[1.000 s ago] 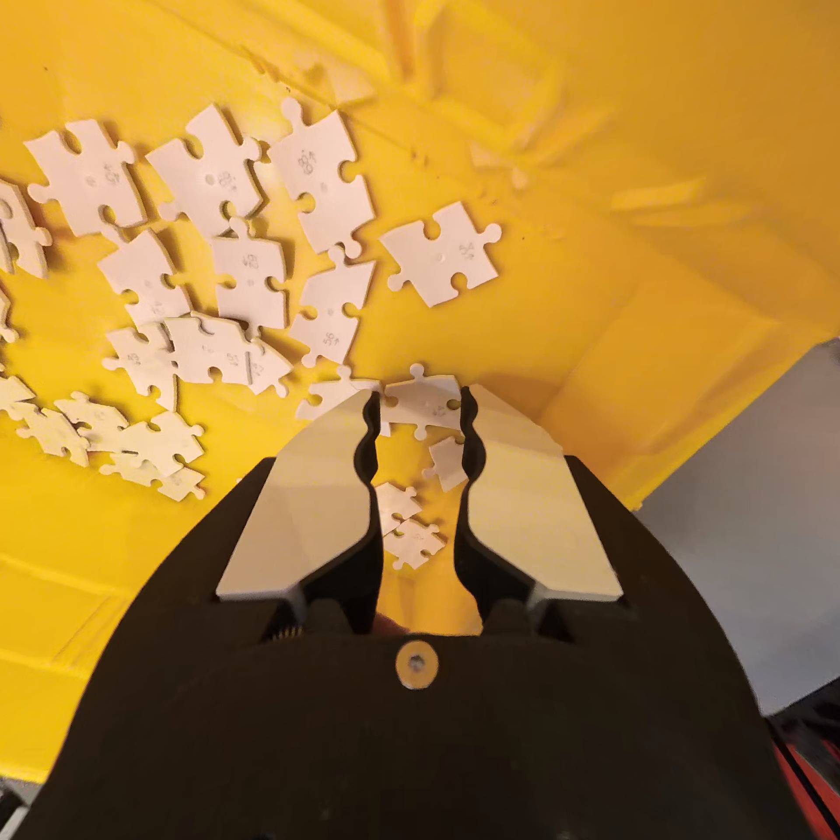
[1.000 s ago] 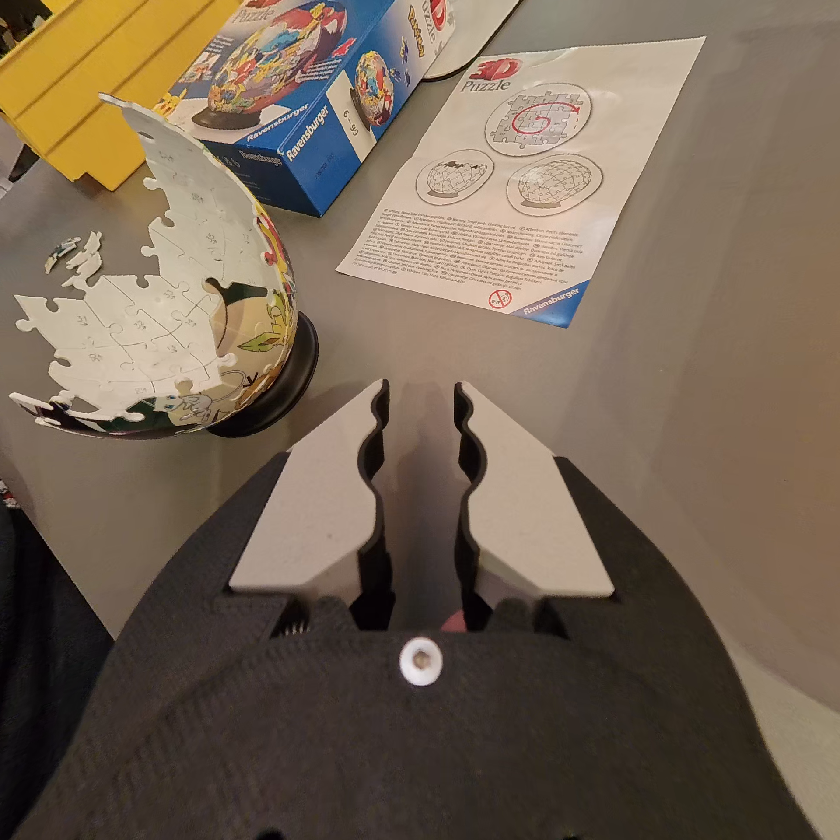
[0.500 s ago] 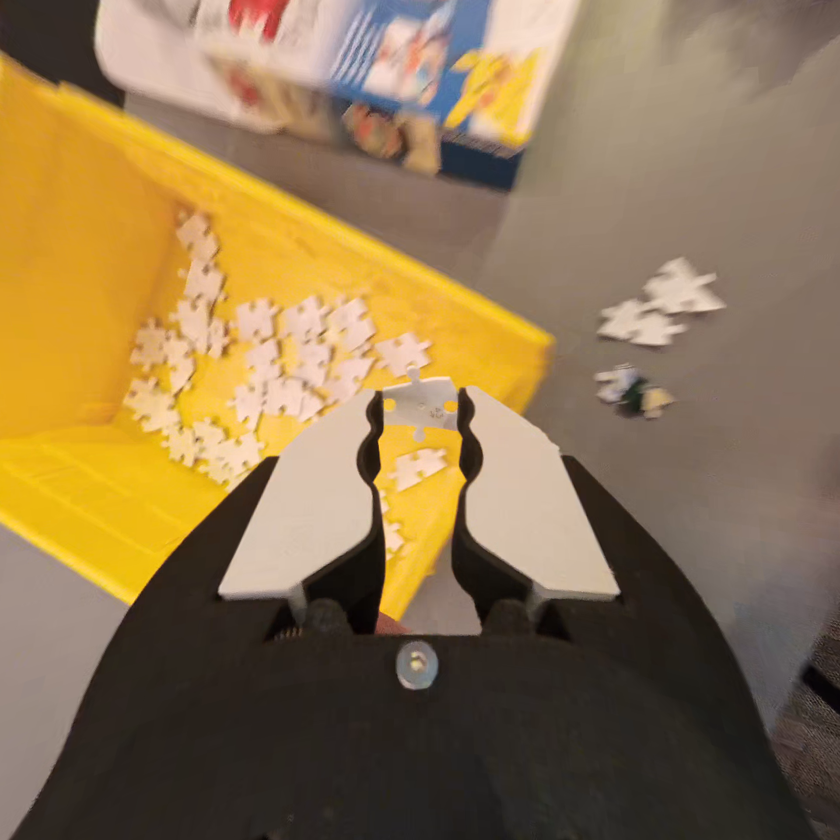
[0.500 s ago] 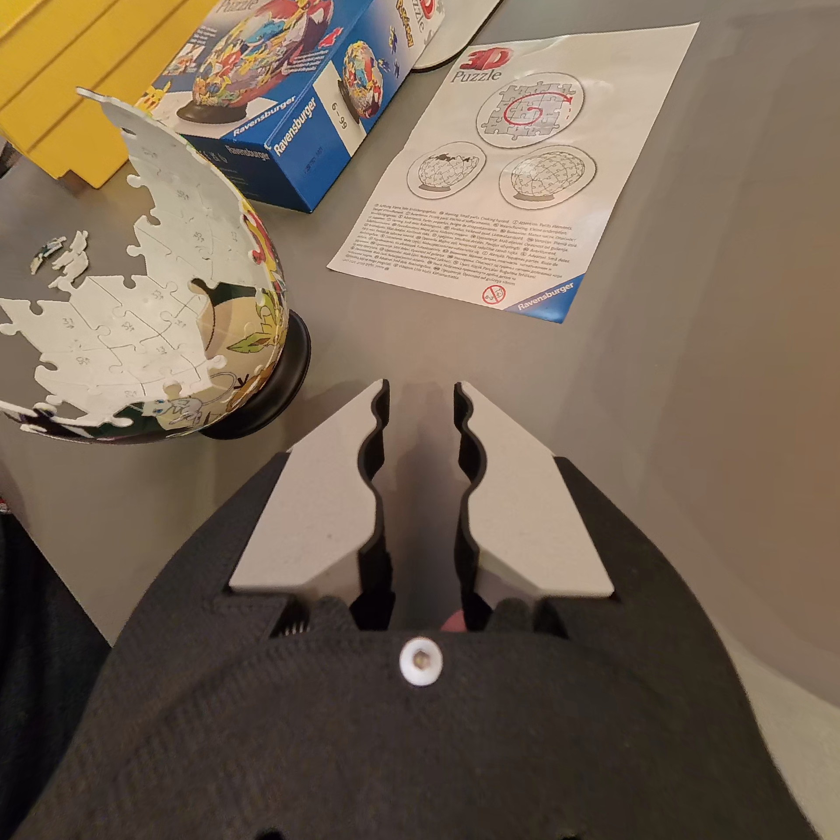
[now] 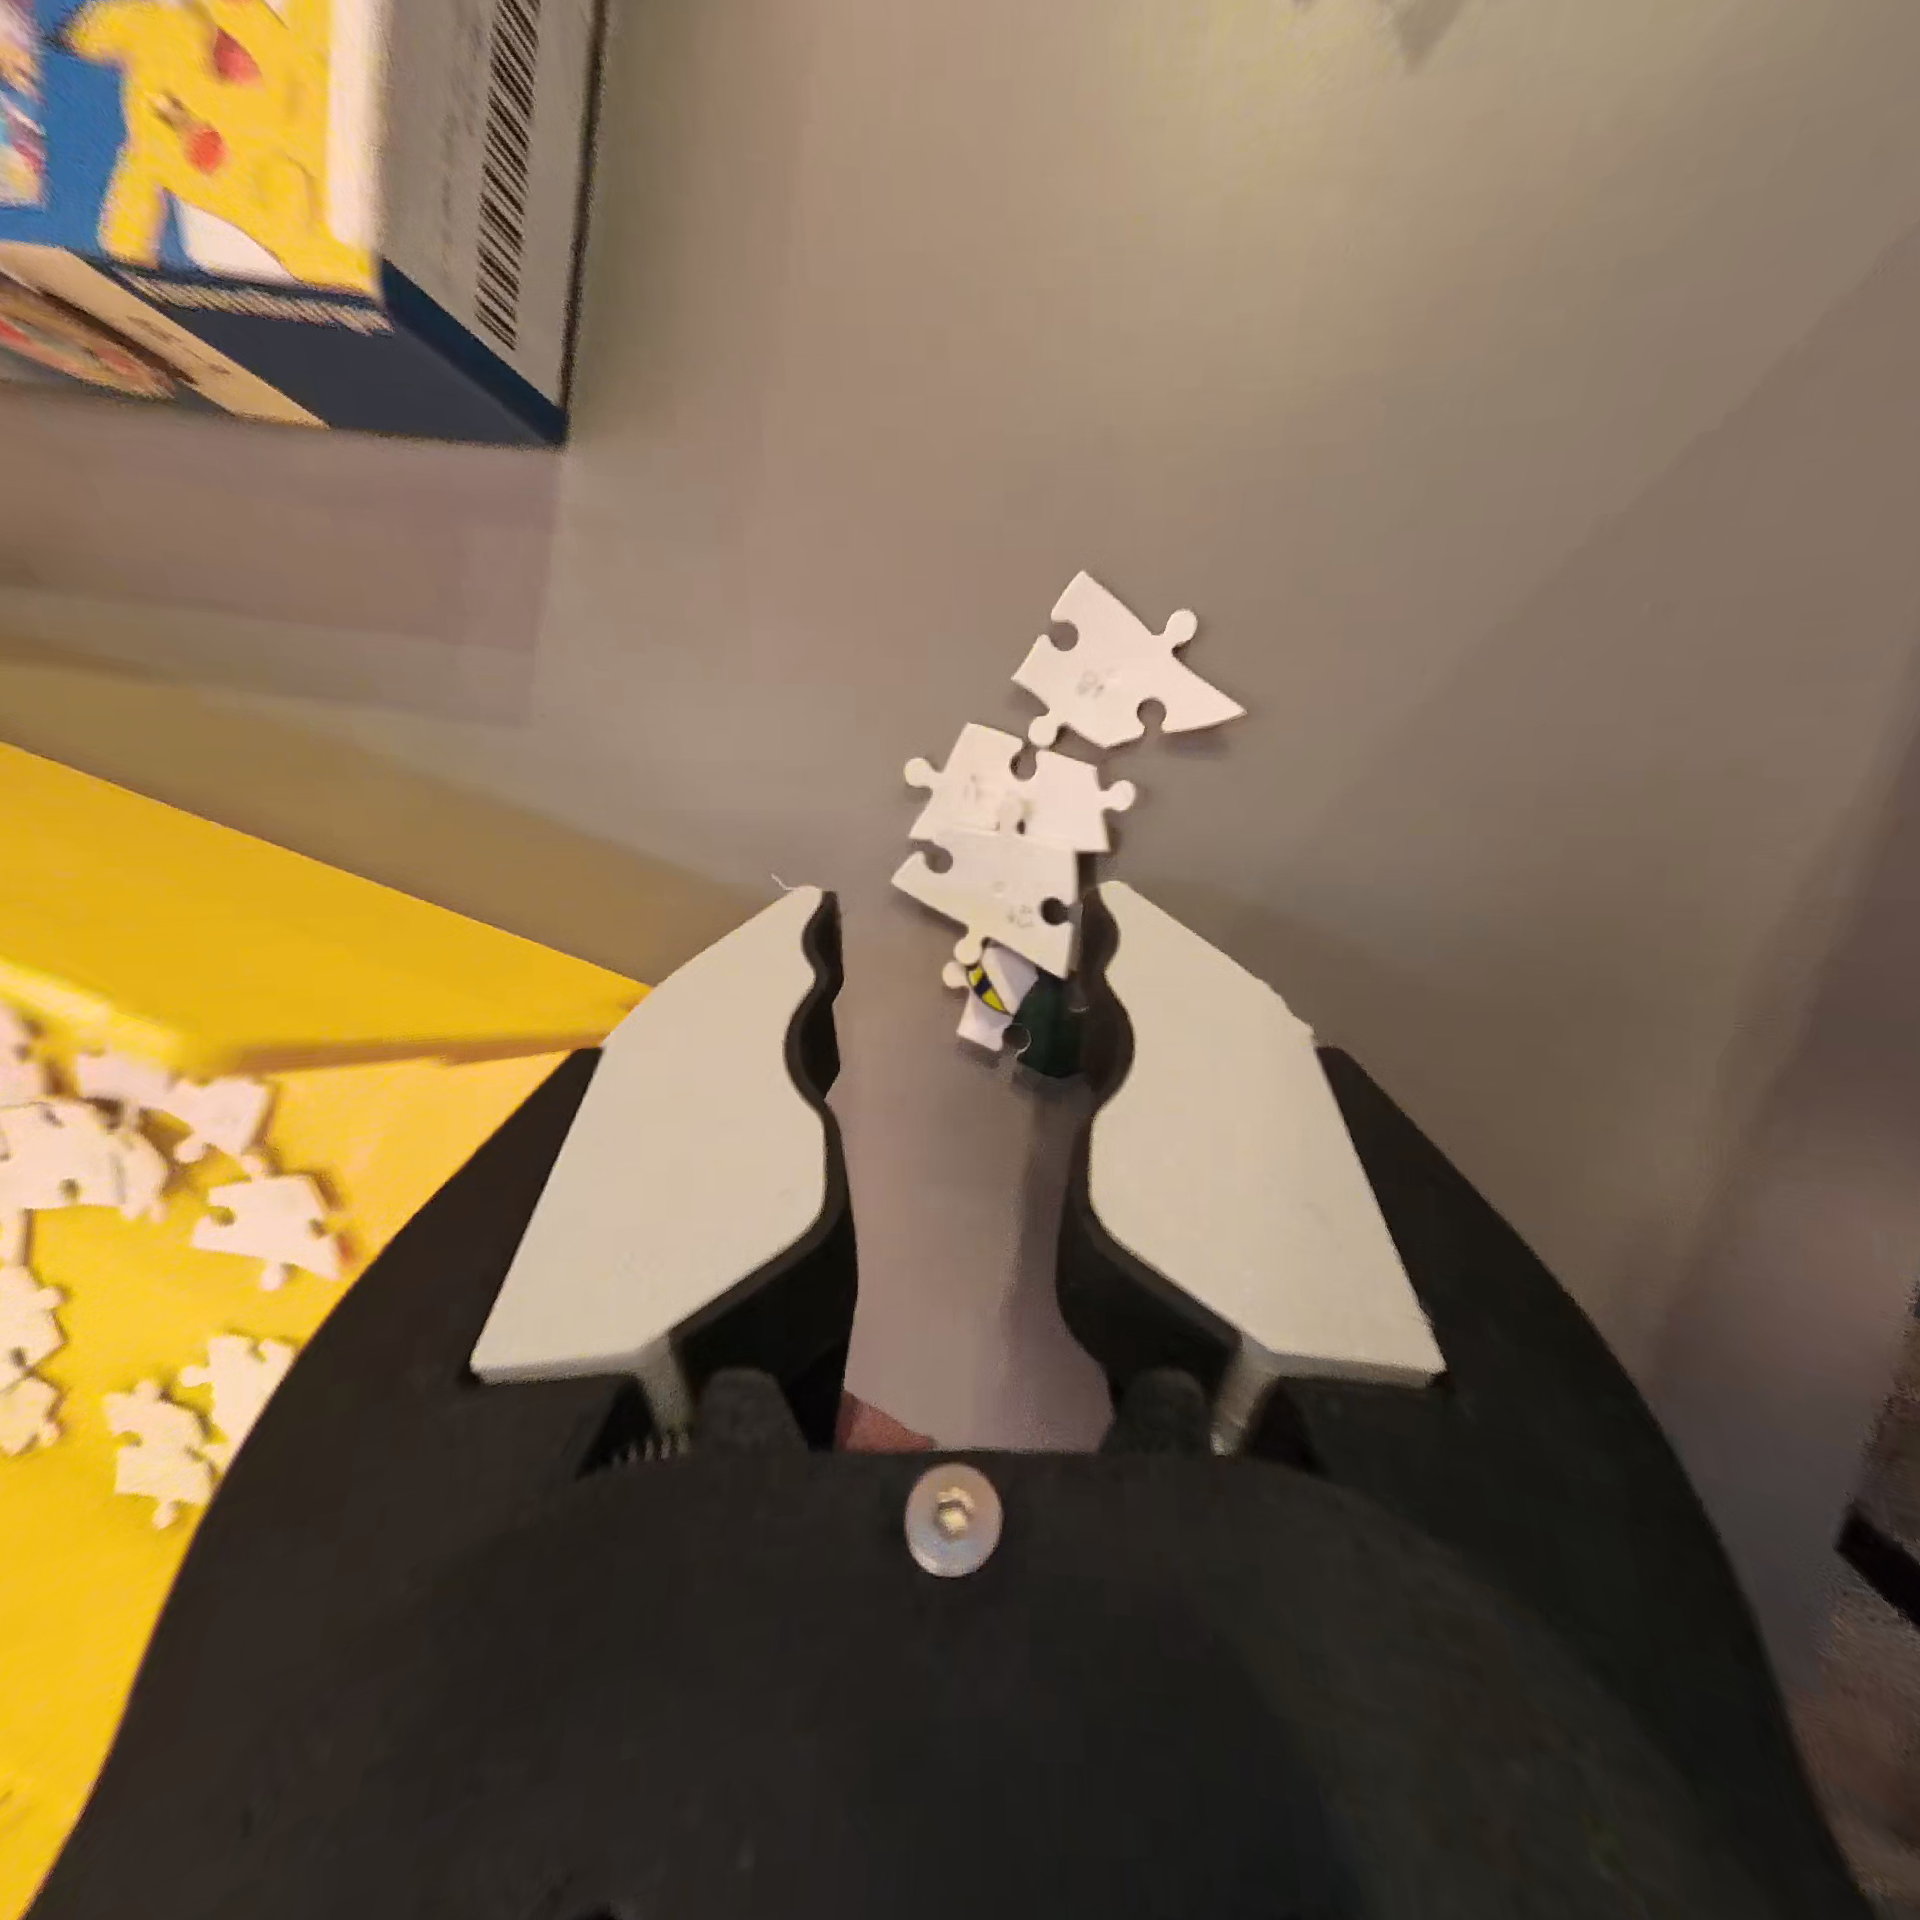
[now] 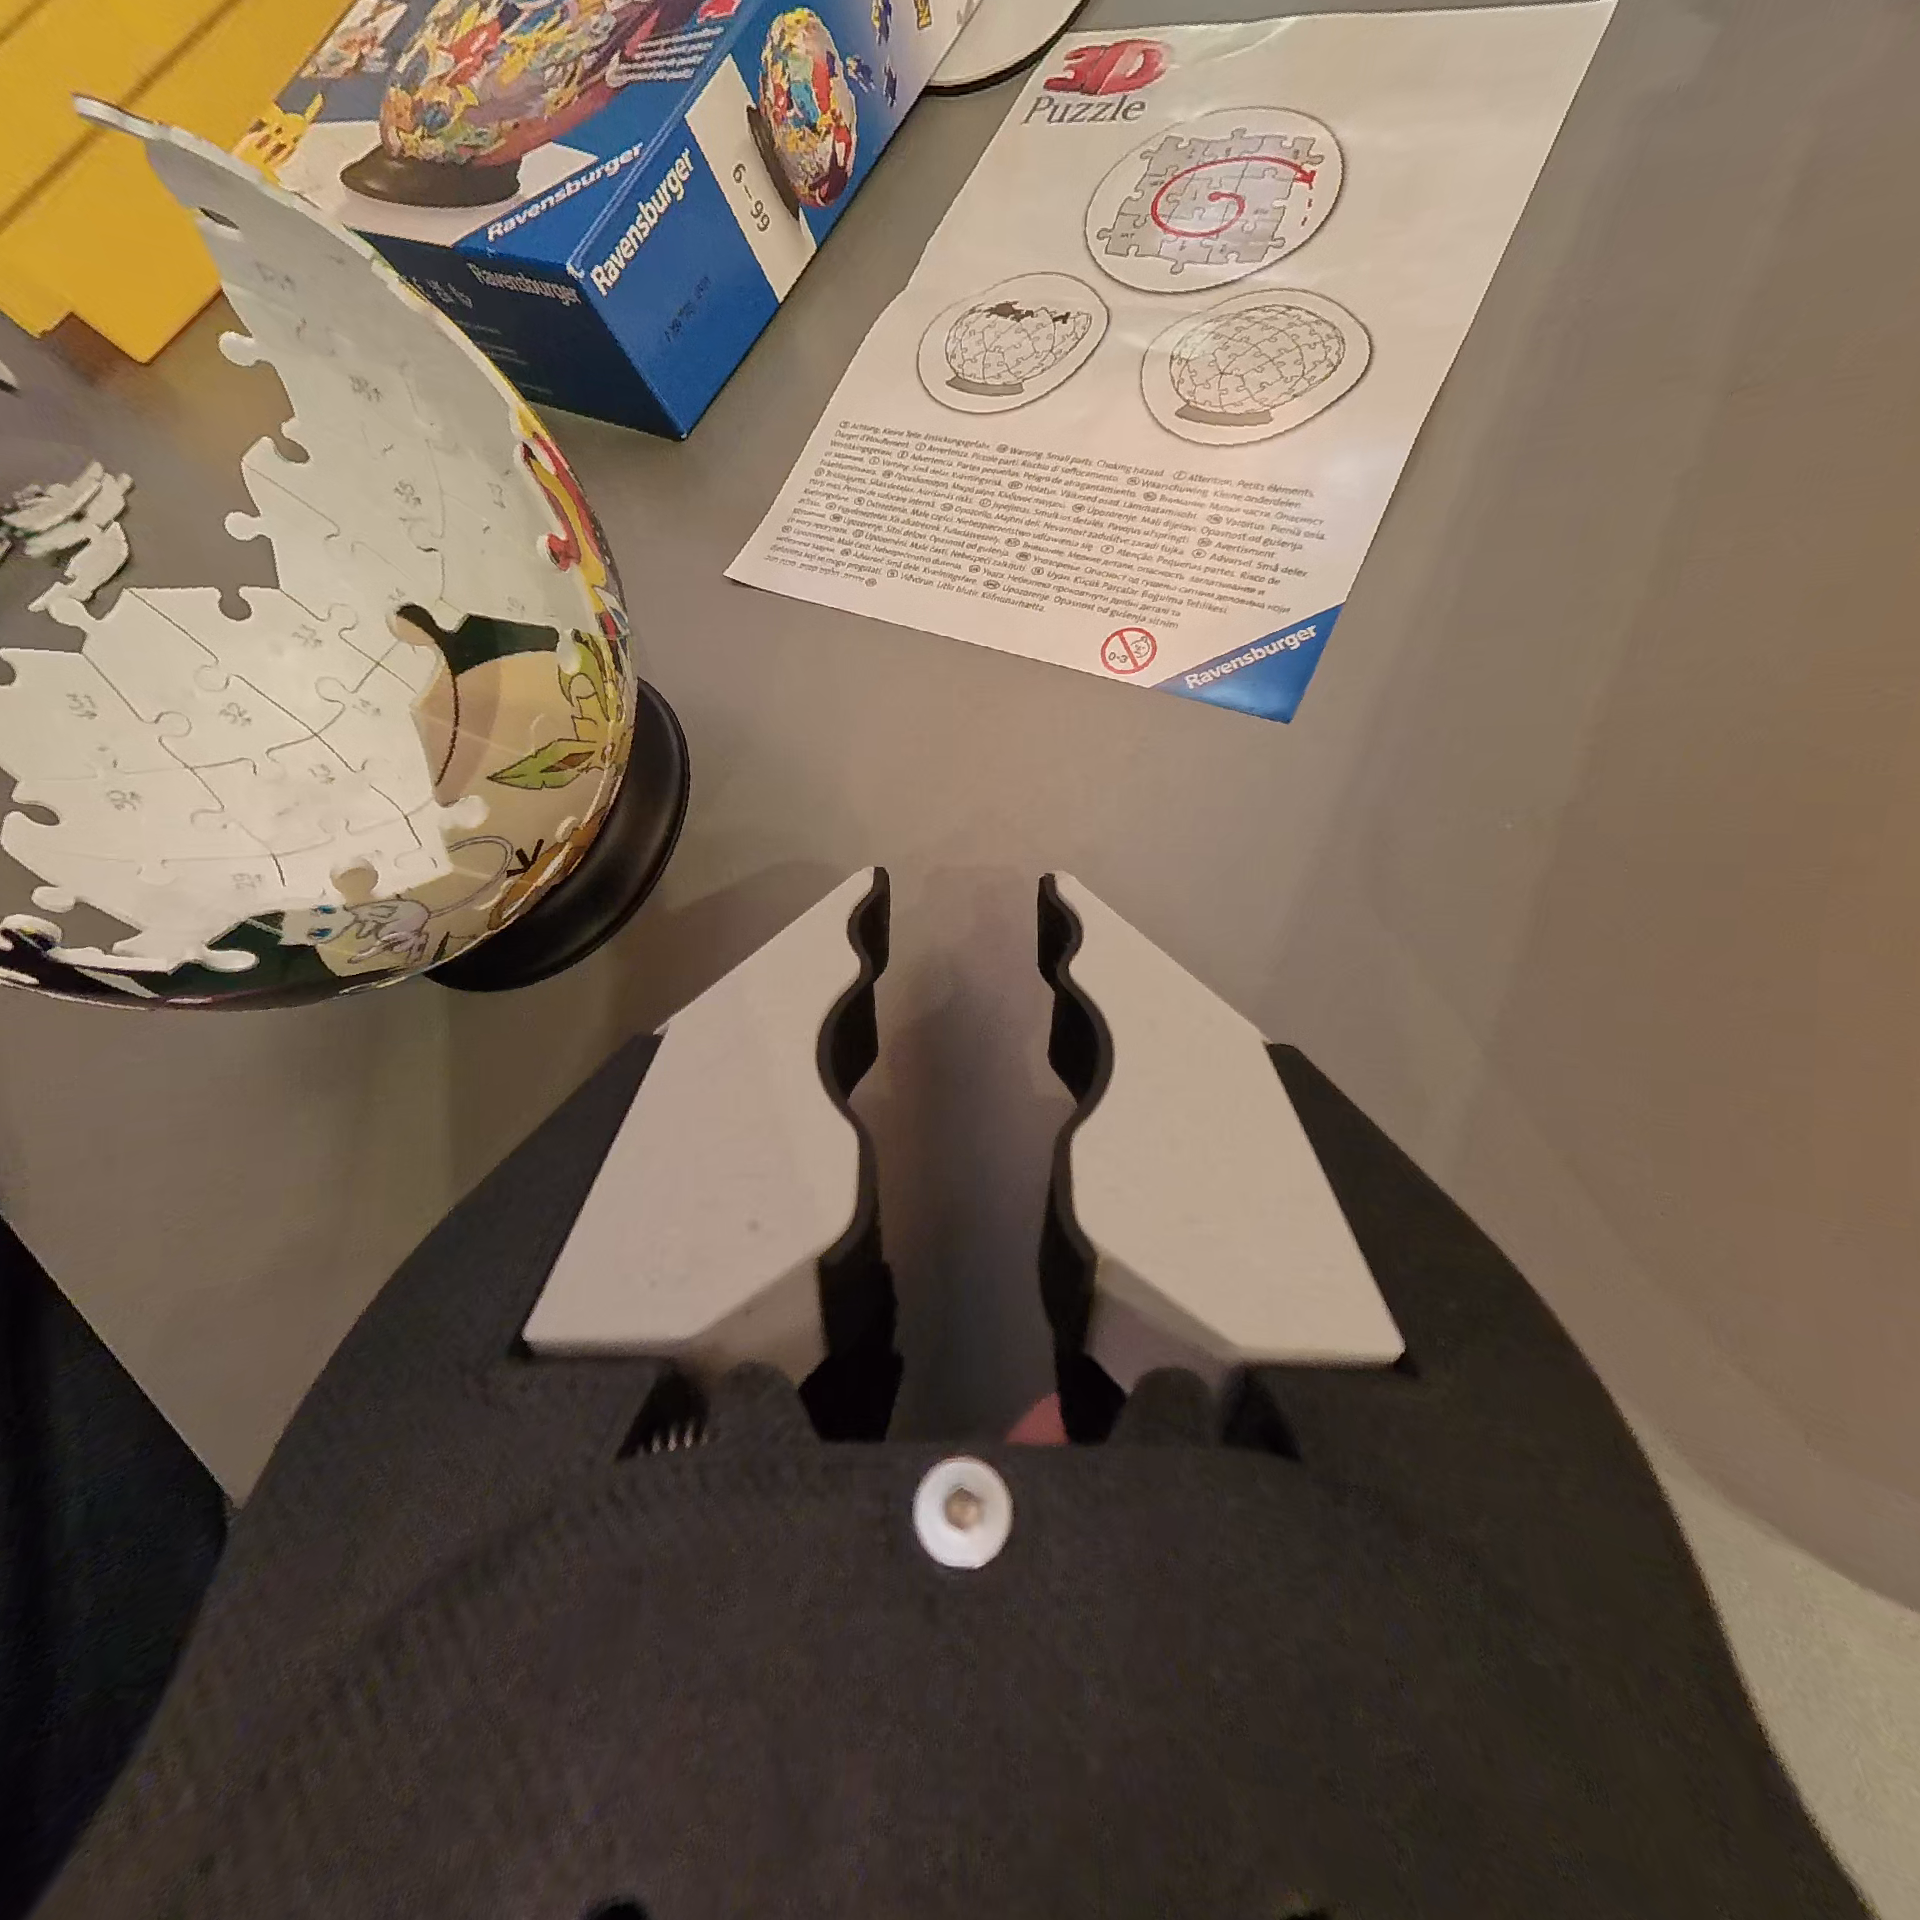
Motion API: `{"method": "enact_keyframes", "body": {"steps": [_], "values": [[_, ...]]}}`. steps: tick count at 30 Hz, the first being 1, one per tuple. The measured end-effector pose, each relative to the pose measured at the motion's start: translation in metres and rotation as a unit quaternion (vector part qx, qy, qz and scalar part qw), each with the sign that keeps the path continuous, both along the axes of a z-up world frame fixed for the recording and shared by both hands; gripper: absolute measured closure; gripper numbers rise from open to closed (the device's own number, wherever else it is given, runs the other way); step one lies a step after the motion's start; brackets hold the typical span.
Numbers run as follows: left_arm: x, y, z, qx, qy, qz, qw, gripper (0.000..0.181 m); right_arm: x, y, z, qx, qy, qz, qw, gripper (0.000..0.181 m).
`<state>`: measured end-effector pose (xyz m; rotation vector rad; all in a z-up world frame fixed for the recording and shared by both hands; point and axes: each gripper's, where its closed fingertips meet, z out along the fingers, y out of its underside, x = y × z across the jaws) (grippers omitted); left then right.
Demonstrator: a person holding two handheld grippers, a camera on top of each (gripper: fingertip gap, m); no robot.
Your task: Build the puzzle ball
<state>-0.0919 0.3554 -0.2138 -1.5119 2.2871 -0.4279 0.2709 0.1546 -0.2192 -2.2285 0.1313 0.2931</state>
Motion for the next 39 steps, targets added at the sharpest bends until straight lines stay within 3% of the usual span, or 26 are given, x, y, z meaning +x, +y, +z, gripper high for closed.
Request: {"method": "enact_keyframes", "body": {"steps": [3,5,7,10,15,18,23,25,29,34,39], "values": [[0.005,0.016,0.046,-0.012,-0.069,0.016,0.997,0.143,0.000,0.000,0.000,0.000,-0.001,0.000,1.000,0.154],[0.006,0.050,0.077,0.018,-0.102,0.041,0.994,0.149,0.000,0.000,0.000,0.001,0.000,0.000,1.000,0.154],[0.005,0.096,0.090,0.074,-0.095,0.068,0.990,0.145,0.000,0.000,0.001,0.003,0.001,-0.001,1.000,0.154],[0.014,0.155,0.082,0.096,-0.063,0.107,0.988,0.139,0.000,0.000,0.002,0.007,0.001,-0.001,1.000,0.154],[0.024,0.216,0.029,0.061,0.043,0.160,0.984,0.140,0.001,0.000,0.004,0.015,0.002,-0.002,1.000,0.154],[0.015,0.222,0.001,0.049,0.124,0.165,0.977,0.139,0.001,-0.001,0.006,0.020,0.009,-0.003,1.000,0.154],[0.016,0.224,-0.018,0.039,0.152,0.159,0.975,0.147,0.001,-0.001,0.008,0.026,0.020,-0.002,0.999,0.154],[0.018,0.219,-0.019,0.032,0.153,0.149,0.976,0.160,0.001,-0.001,0.009,0.027,0.021,-0.001,0.999,0.154],[0.016,0.223,-0.015,0.041,0.149,0.154,0.976,0.169,0.001,-0.001,0.010,0.031,0.025,-0.001,0.999,0.154],[0.009,0.218,0.009,0.037,0.120,0.163,0.979,0.169,0.001,-0.001,0.011,0.034,0.029,0.000,0.999,0.154],[-0.005,0.200,0.014,0.015,0.127,0.159,0.979,0.177,0.001,-0.001,0.012,0.036,0.032,0.001,0.999,0.154]]}}
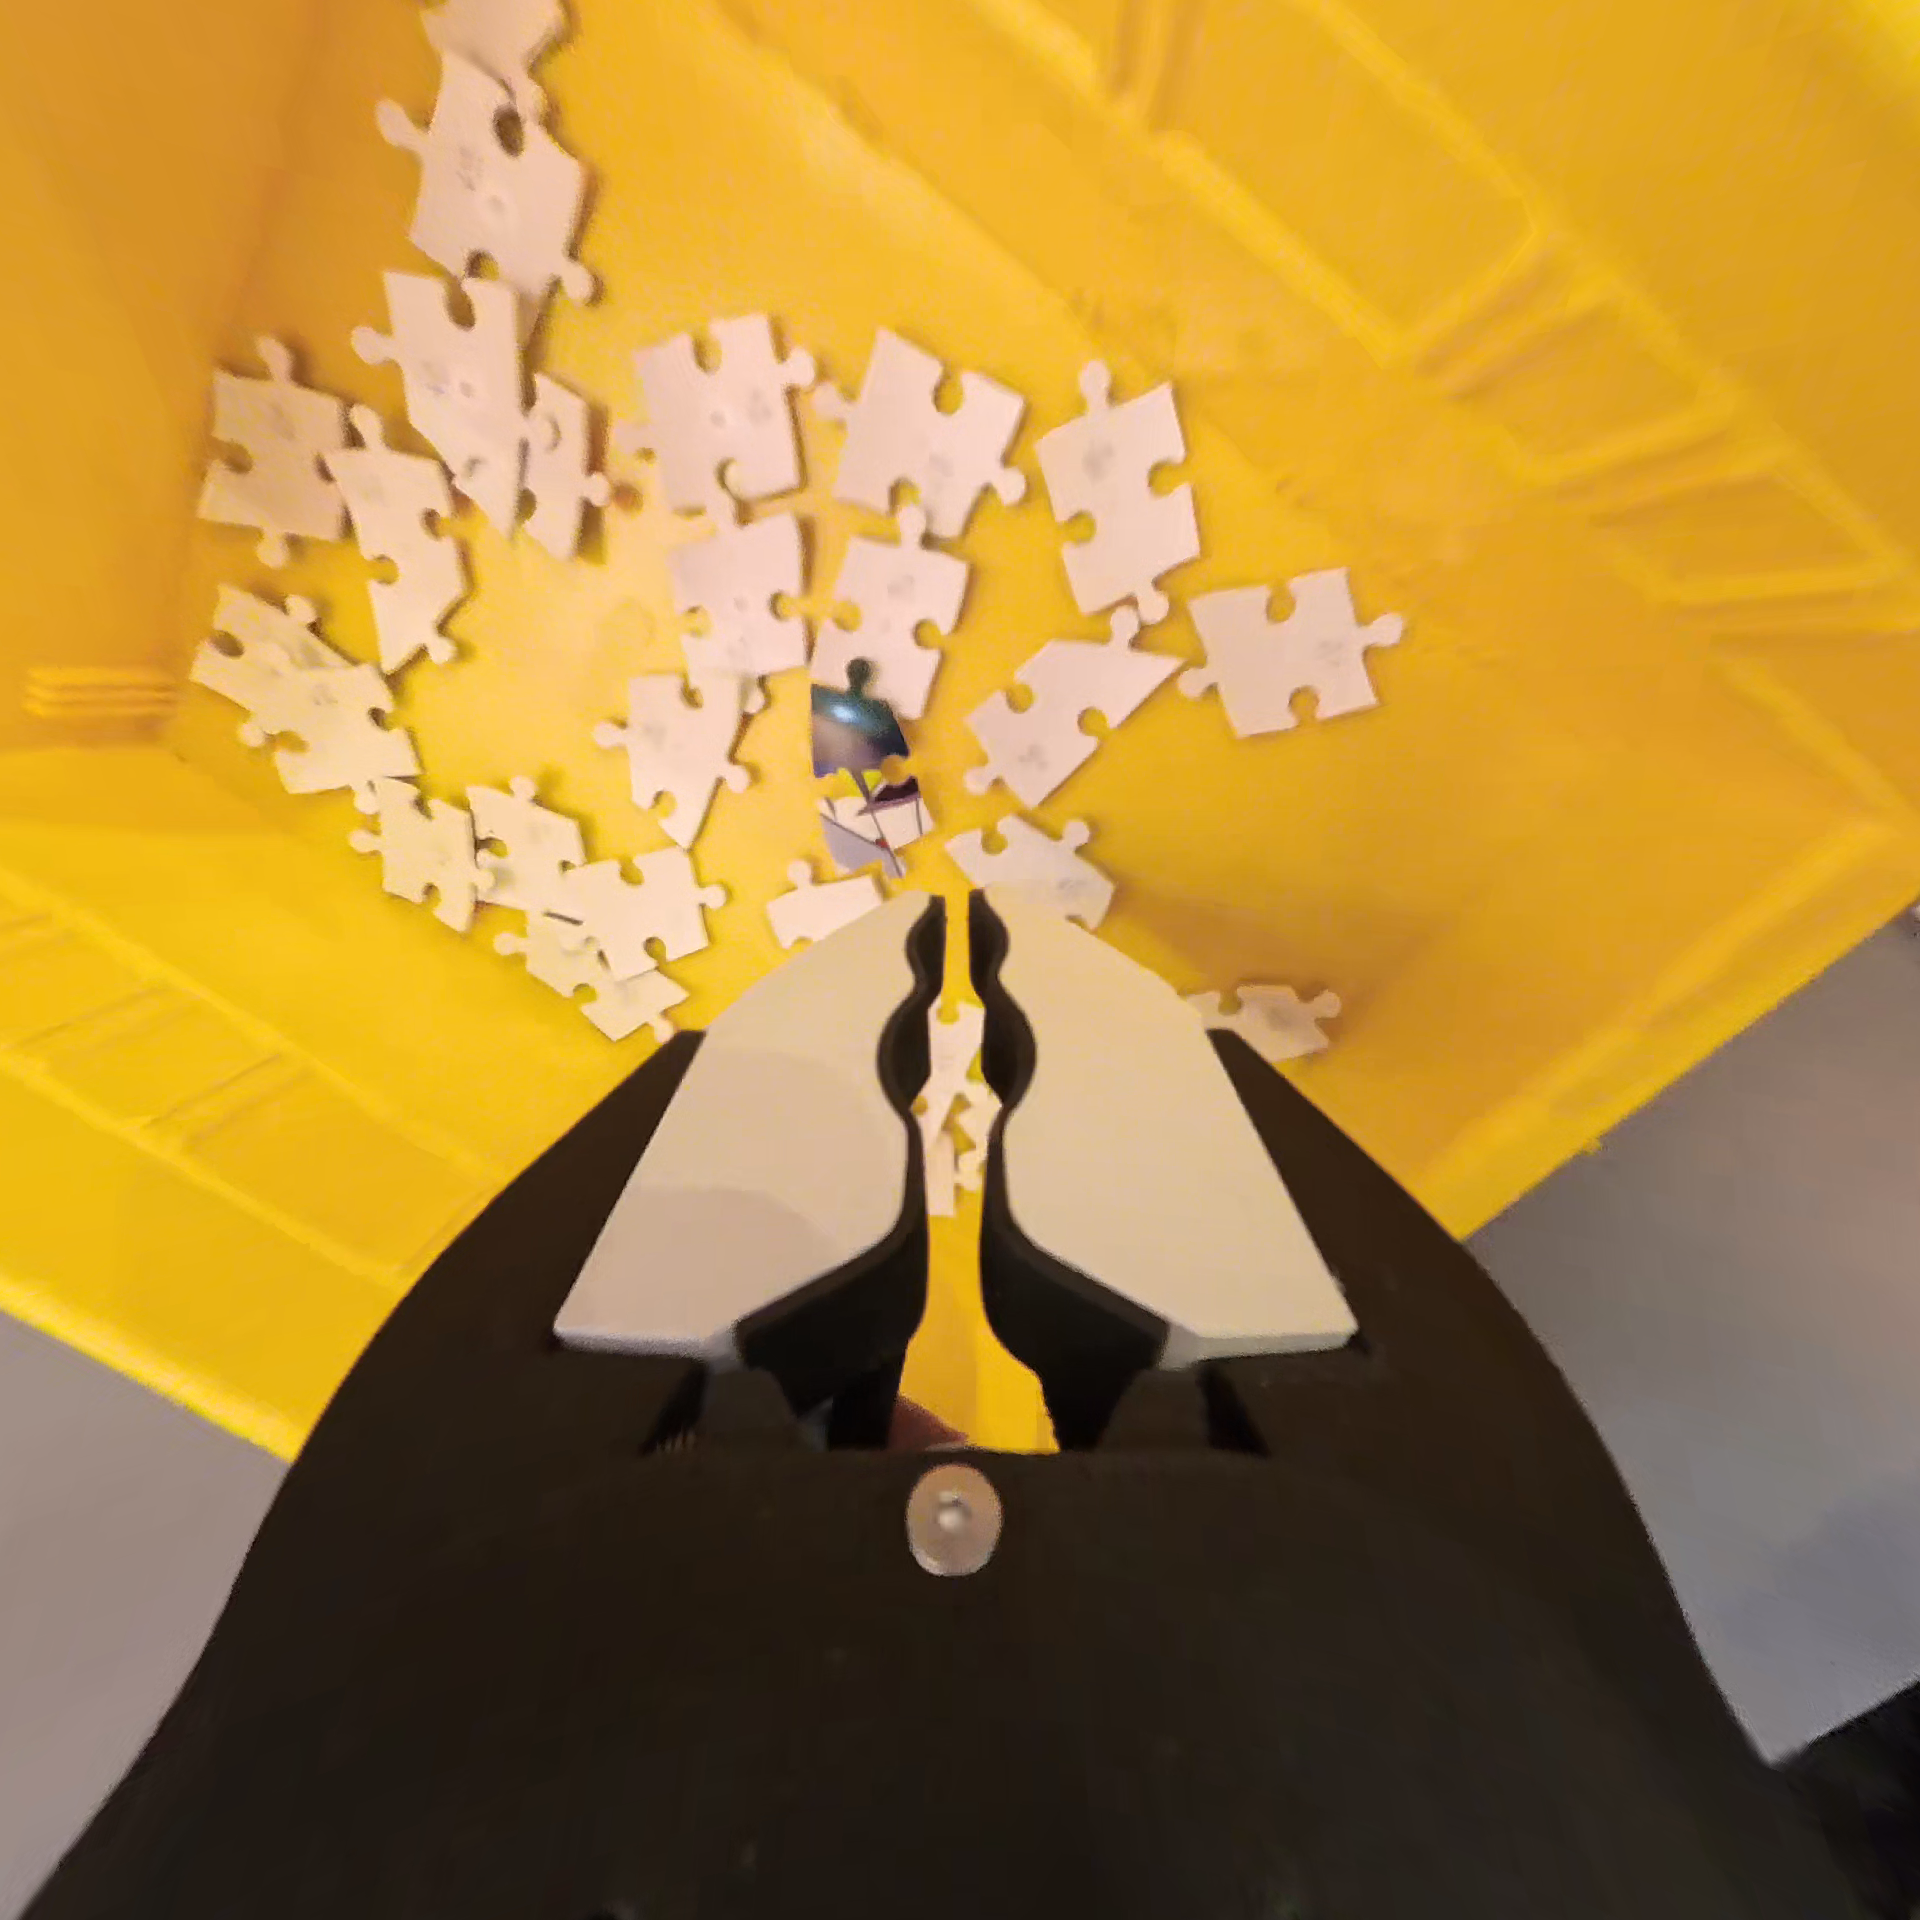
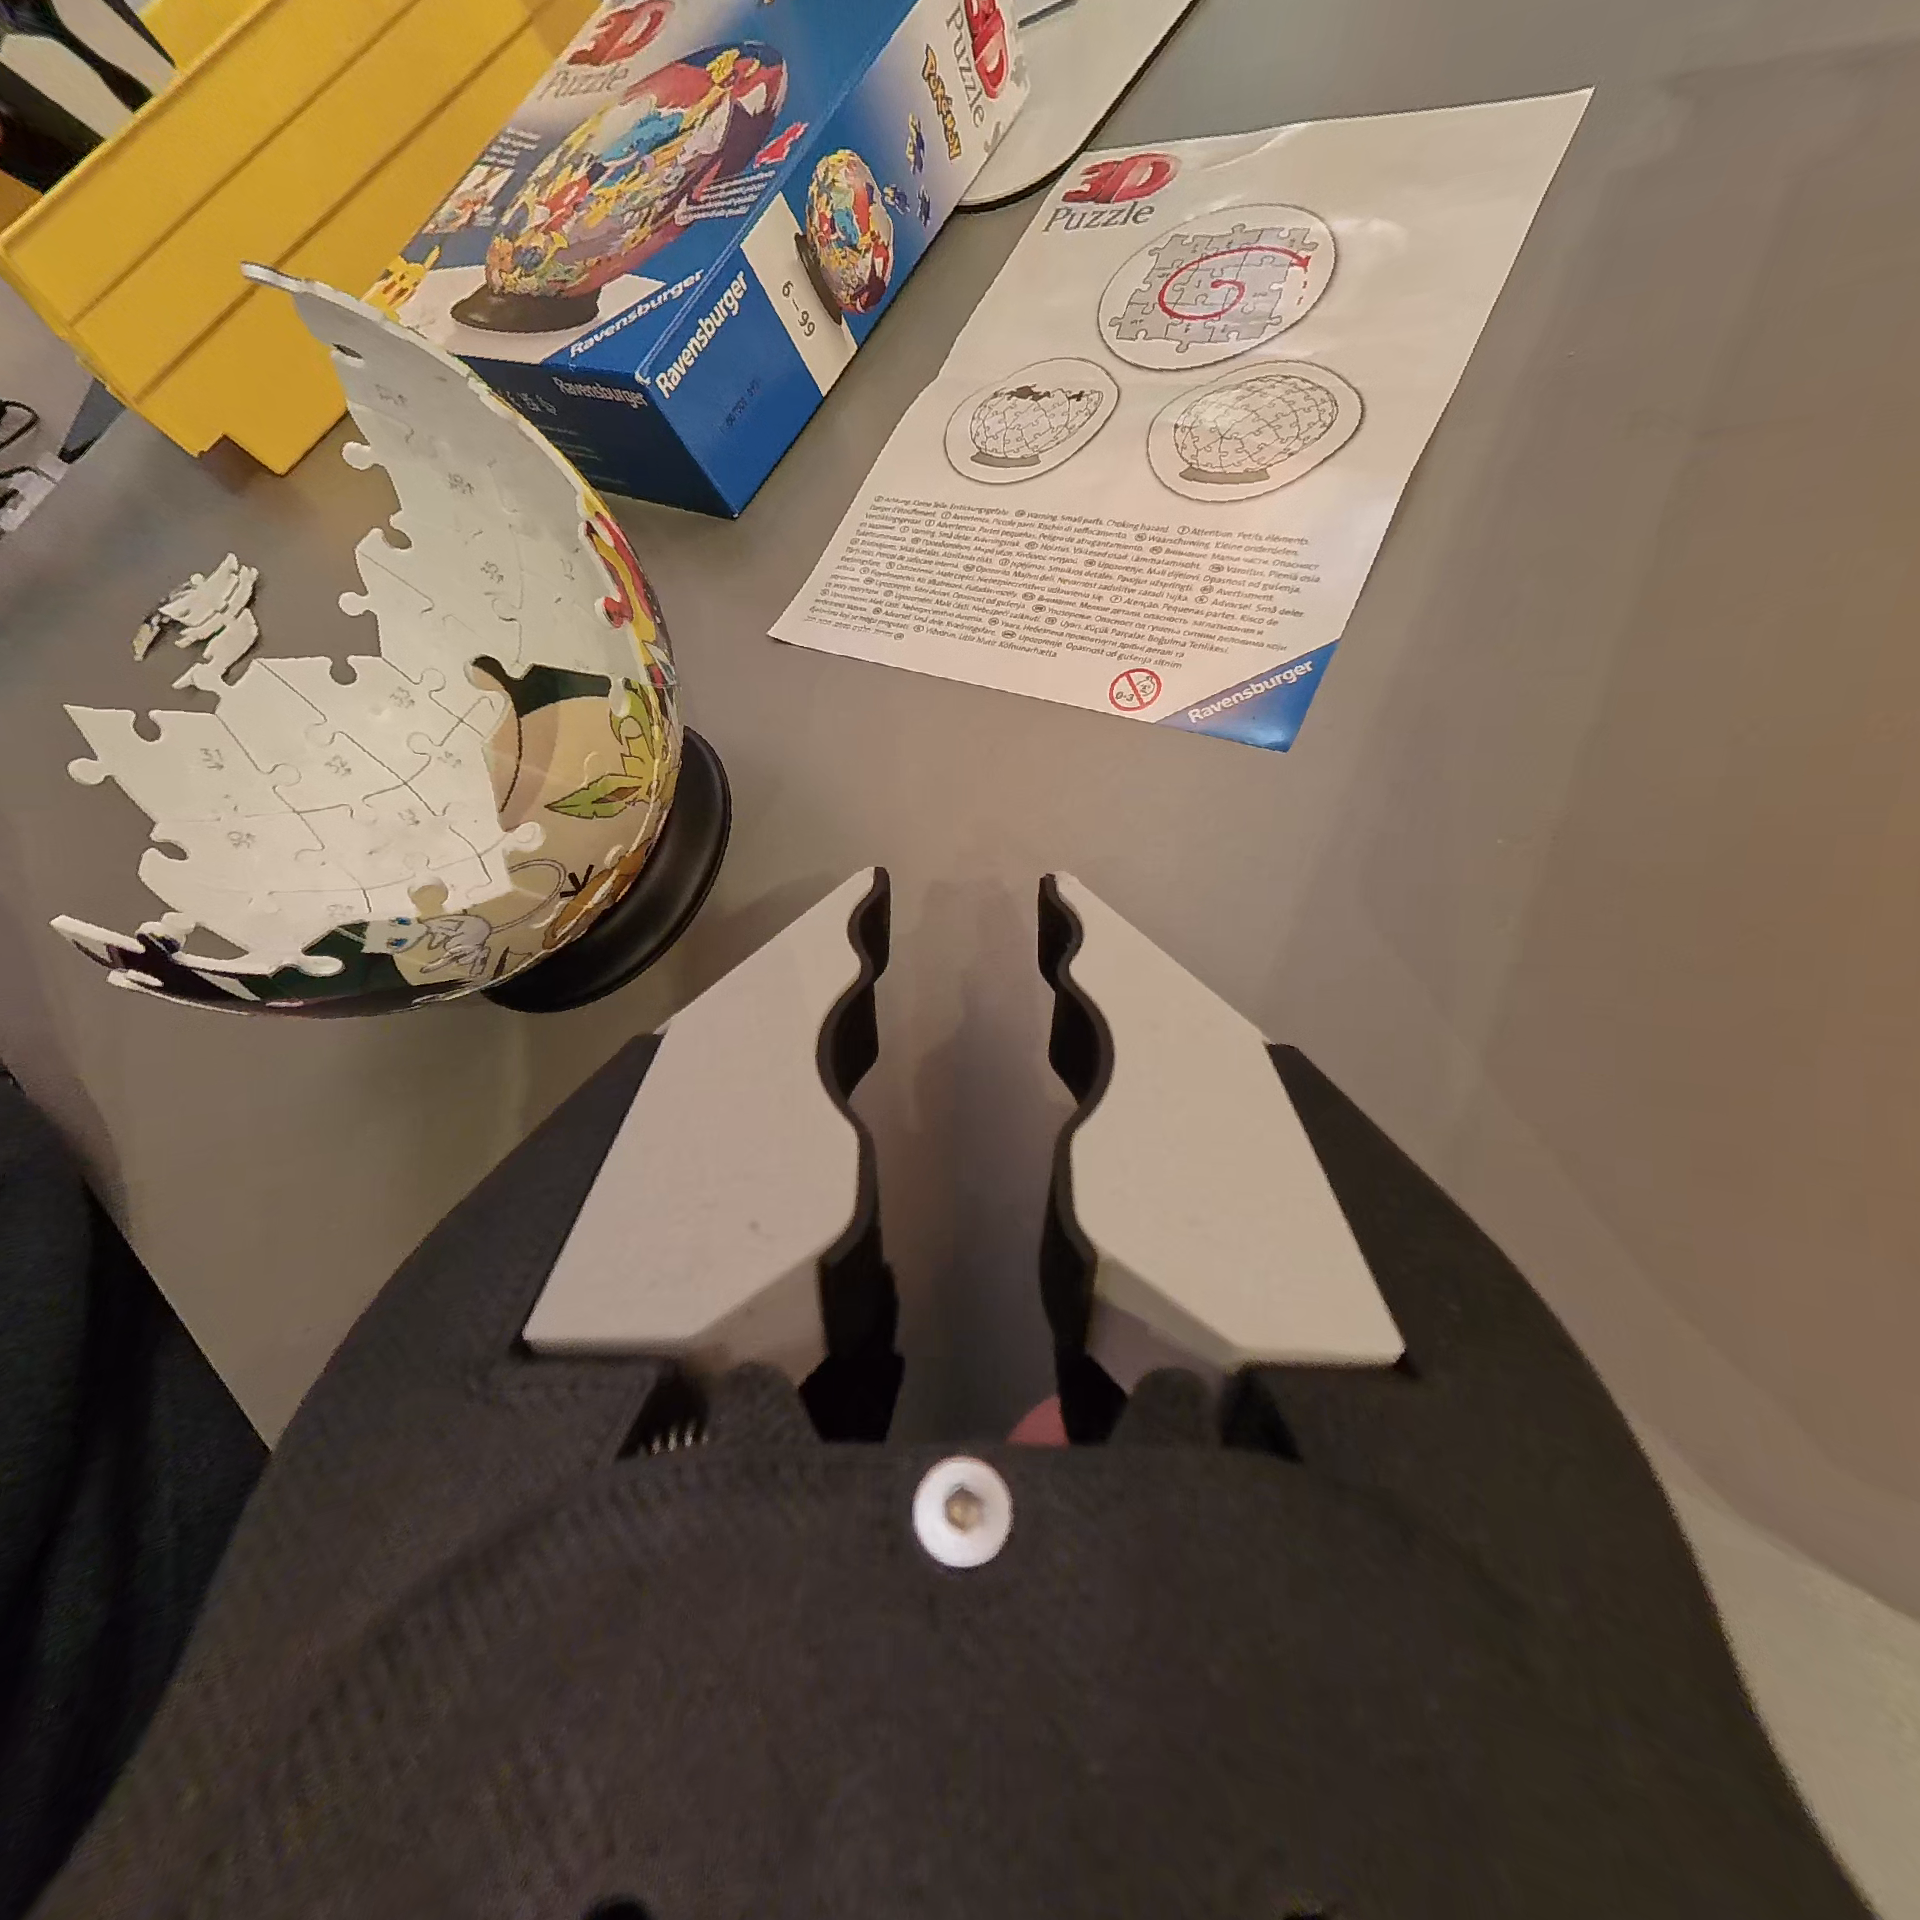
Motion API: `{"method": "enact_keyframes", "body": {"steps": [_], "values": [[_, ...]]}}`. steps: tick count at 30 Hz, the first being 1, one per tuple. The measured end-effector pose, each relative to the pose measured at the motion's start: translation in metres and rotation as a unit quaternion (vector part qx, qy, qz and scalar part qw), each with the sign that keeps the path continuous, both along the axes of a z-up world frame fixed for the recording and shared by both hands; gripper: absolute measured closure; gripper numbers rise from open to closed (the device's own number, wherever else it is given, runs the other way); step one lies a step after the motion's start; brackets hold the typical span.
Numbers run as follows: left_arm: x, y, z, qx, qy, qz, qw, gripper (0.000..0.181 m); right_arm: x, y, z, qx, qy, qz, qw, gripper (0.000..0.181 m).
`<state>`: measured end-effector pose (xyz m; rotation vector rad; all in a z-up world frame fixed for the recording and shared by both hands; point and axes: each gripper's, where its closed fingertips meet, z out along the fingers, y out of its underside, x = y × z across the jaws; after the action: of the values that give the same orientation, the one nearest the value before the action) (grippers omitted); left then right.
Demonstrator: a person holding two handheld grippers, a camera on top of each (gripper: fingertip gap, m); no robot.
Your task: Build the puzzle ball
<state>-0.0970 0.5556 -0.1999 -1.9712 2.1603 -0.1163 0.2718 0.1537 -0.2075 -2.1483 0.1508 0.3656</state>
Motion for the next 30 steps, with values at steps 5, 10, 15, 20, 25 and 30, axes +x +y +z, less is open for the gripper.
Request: {"method": "enact_keyframes", "body": {"steps": [5,10,15,20,25,30], "values": [[0.012,0.015,-0.013,0.055,0.002,-0.008,0.998,0.146,0.000,0.000,0.000,0.001,-0.001,0.001,1.000,0.154],[0.019,0.013,-0.030,0.042,0.018,0.002,0.999,0.153,0.000,0.000,0.001,0.005,0.000,0.001,1.000,0.154],[0.018,0.021,-0.029,0.037,0.002,0.020,0.999,0.169,0.000,0.000,0.002,0.007,0.007,0.001,1.000,0.154],[0.025,0.030,-0.003,0.013,-0.061,0.061,0.996,0.179,0.000,0.000,0.003,0.009,0.009,0.000,1.000,0.153],[0.042,0.014,0.046,-0.129,-0.207,0.124,0.962,0.179,0.000,0.000,0.003,0.009,0.010,0.001,1.000,0.153],[0.044,-0.003,0.084,-0.222,-0.291,0.154,0.918,0.179,0.000,0.000,0.003,0.010,0.010,0.002,1.000,0.153]]}}
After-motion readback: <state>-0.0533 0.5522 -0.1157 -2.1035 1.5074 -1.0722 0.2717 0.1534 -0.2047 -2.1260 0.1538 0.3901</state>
